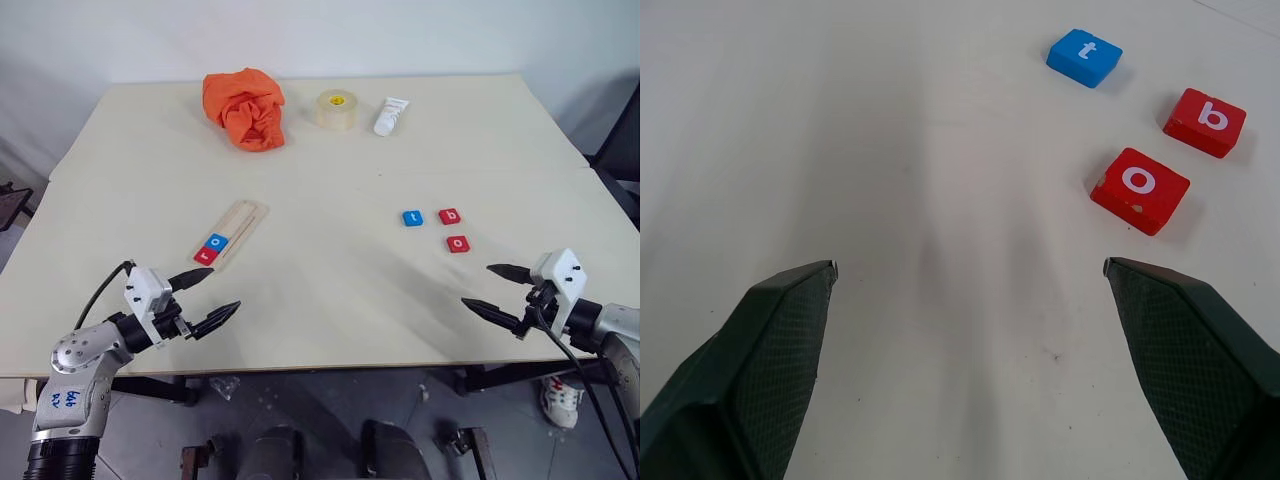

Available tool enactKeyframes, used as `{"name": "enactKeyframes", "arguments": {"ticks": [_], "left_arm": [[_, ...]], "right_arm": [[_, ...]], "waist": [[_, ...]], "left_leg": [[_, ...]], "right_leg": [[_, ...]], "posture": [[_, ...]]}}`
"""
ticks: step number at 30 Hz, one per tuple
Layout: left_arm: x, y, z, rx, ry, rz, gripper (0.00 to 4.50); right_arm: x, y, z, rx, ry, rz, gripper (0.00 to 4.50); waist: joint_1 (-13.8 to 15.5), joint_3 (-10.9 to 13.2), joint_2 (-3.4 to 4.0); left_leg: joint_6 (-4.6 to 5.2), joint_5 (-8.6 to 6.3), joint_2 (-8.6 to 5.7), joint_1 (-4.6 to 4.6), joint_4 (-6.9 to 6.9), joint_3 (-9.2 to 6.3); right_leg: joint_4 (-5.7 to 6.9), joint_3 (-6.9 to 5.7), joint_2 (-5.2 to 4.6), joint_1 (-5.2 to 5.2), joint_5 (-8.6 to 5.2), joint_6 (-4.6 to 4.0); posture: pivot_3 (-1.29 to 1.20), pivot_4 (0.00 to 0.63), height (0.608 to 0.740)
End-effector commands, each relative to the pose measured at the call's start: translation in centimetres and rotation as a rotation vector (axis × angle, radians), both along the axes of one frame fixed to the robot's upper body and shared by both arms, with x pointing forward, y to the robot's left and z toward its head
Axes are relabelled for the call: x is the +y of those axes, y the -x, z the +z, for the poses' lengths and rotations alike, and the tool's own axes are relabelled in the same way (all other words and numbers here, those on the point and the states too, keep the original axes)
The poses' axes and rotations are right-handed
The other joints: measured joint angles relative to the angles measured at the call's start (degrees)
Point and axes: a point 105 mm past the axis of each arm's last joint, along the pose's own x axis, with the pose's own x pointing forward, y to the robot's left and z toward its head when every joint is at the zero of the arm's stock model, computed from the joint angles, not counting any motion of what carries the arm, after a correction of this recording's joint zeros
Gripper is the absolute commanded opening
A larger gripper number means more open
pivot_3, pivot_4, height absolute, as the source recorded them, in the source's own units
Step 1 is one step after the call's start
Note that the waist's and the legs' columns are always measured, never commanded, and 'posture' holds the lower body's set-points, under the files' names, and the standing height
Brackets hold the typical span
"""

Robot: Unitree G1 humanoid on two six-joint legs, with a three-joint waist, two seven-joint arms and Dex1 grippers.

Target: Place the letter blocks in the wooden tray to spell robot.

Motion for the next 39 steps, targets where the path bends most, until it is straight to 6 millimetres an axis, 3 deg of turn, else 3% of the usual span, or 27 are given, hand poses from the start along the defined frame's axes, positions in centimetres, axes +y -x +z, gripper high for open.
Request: {"name": "enactKeyframes", "arguments": {"ticks": [1, 10, 17, 21, 26, 34, 39], "left_arm": [[-0.4, -0.2, 1.2, -0.049, 0.012, -0.011, 4.5], [0.1, 0.2, 1.4, -0.03, 0.034, 0.045, 4.5], [3.2, 1.6, 0.9, 0.028, 0.007, 0.198, 4.5], [5.5, 3.4, 1.0, 0.042, -0.012, 0.246, 4.5], [6.4, 3.6, 1.0, 0.069, -0.016, 0.304, 4.5], [6.8, 1.6, 1.5, 0.097, -0.017, 0.341, 4.5], [5.8, -2.5, 2.9, 0.17, -0.009, 0.353, 4.5]], "right_arm": [[-0.5, 0.0, 1.6, -0.056, 0.012, -0.013, 4.46], [-0.2, -0.6, 1.8, -0.065, 0.0, 0.001, 4.46], [0.6, -1.5, 2.6, -0.088, -0.003, 0.044, 4.46], [1.6, -1.9, 3.5, -0.106, -0.008, 0.097, 4.46], [2.4, -2.4, 4.0, -0.121, 0.006, 0.136, 4.46], [3.3, -3.0, 4.3, -0.135, 0.028, 0.192, 4.46], [4.1, -3.4, 4.4, -0.145, 0.028, 0.217, 4.46]], "waist": [[0.0, 0.0, 0.0], [0.0, 0.0, 0.0], [-0.2, 0.0, -0.01], [-0.2, 0.0, -0.02], [0.1, 0.0, -0.02], [-0.2, 0.0, -0.01], [0.1, 0.0, -0.03]], "left_leg": [[0.0, 0.0, 0.0, 0.0, 0.0, 0.0], [-0.01, 0.0, 0.0, 0.01, 0.03, 0.0], [-0.03, -0.02, 0.06, 0.03, 0.06, 0.02], [-0.04, -0.05, 0.09, 0.01, 0.09, 0.02], [0.02, -0.2, 0.1, -0.04, 0.38, -0.03], [-0.01, -0.36, 0.16, -0.06, 0.58, -0.06], [-0.01, -0.39, 0.17, -0.07, 0.69, -0.07]], "right_leg": [[0.0, 0.0, 0.0, 0.0, 0.0, 0.0], [0.05, 0.03, -0.01, 0.0, 0.0, 0.0], [0.06, 0.06, 0.06, -0.01, 0.0, 0.0], [0.04, 0.09, 0.06, -0.03, 0.0, -0.01], [-0.09, 0.13, -0.02, -0.01, 0.0, -0.02], [0.06, 0.27, -0.01, -0.02, 0.0, -0.03], [0.25, 0.13, 0.09, -0.03, 0.0, -0.03]], "posture": [[0.0, 0.15, 0.74], [0.0, 0.15, 0.74], [0.0, 0.15, 0.74], [0.0, 0.15, 0.74], [0.0, 0.15, 0.74], [0.0, 0.15, 0.74], [0.0, 0.15, 0.74]]}}
